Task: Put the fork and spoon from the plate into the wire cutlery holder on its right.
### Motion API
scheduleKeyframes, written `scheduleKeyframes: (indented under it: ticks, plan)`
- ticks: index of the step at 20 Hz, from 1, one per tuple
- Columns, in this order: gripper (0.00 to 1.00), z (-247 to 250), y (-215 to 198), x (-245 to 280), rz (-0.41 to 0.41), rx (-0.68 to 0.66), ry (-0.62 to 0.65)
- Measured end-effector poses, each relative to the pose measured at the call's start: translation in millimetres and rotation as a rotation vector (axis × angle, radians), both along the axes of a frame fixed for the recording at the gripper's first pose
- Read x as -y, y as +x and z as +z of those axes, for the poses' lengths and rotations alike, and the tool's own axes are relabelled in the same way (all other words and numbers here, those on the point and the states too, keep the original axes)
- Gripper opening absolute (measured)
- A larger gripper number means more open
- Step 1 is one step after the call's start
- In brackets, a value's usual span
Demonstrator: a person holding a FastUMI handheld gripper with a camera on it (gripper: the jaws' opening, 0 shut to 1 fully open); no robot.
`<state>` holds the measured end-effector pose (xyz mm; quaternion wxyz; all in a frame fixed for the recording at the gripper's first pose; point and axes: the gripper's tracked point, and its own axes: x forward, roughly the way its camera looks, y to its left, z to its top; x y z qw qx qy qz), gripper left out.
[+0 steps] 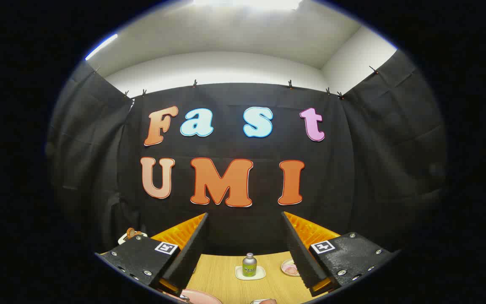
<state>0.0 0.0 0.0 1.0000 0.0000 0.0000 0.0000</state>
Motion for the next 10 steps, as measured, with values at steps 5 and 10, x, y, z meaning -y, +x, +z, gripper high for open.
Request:
scheduleKeyframes:
  ticks: [5, 10]
  plan:
    - [0.98, 11, -1, 5, -0.006, 0.029, -0.012]
    - [0.98, 16, -3, 6, -0.011, 0.036, 0.001]
